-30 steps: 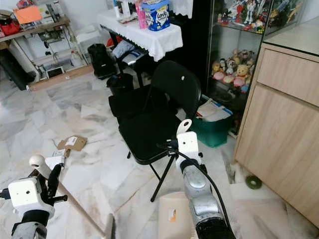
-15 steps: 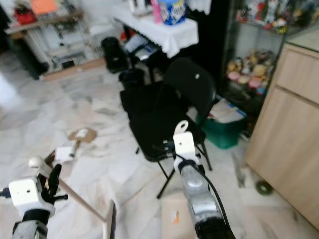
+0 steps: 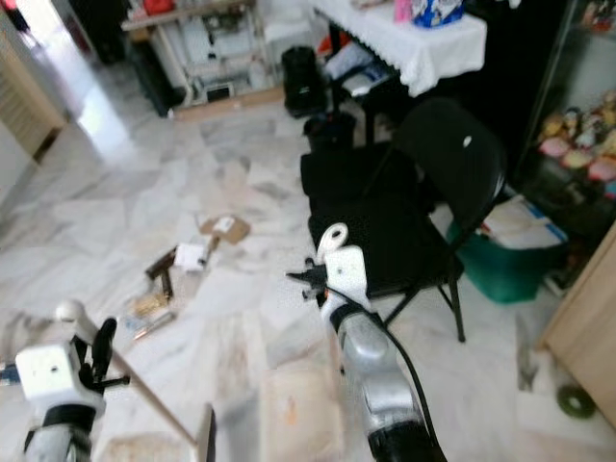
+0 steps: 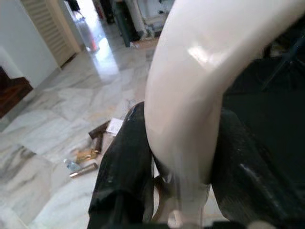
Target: Sweep floor
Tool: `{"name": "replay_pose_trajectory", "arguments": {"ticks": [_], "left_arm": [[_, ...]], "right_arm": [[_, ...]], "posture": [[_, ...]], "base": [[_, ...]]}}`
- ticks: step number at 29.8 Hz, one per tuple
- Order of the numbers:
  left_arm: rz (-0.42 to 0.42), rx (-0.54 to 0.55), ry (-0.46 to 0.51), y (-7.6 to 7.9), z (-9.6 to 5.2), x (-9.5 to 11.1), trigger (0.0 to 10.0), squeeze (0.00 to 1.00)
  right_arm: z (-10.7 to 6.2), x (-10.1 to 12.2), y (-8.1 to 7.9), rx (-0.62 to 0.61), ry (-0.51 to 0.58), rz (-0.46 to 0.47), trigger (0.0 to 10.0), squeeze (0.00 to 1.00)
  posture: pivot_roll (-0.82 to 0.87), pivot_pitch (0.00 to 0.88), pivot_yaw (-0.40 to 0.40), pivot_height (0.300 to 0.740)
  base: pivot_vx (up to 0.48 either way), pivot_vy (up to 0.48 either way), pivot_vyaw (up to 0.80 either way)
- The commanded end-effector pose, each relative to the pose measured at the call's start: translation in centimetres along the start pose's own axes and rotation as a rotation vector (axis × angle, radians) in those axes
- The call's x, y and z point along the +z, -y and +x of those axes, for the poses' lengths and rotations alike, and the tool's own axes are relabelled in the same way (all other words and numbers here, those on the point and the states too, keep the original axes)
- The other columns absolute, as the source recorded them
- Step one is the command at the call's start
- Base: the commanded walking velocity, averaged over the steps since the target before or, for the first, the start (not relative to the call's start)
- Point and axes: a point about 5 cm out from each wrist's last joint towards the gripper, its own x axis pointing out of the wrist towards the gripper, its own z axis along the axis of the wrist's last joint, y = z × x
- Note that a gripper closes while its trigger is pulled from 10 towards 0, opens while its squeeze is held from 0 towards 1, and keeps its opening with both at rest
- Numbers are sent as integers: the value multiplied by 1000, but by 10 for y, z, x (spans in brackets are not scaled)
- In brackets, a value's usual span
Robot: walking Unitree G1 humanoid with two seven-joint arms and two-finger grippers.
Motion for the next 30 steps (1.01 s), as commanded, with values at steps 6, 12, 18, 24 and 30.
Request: {"name": "replay_pose_trajectory", "arguments": {"ticks": [6,12,18,24,30], "left_arm": [[-10,37,47,-6,2,10,10000,0],[-12,39,36,-7,0,9,10000,0],[-12,38,38,-6,1,9,10000,0],[-13,38,39,-5,0,9,10000,0],[-13,40,44,-6,0,10,10000,0]], "right_arm": [[7,14,-14,55,70,8,10000,0],[10,17,-16,64,86,-14,10000,0],[12,16,-19,74,89,-10,10000,0],[13,16,-20,81,85,-13,10000,0],[14,16,-22,90,89,-25,10000,0]], "posture": [[-100,31,160,740],[-98,33,158,740],[-96,33,155,740],[-92,30,152,740],[-97,23,150,740]], "base": [[0,0,0],[0,86,0],[0,259,0],[0,257,0],[0,255,0]]}}
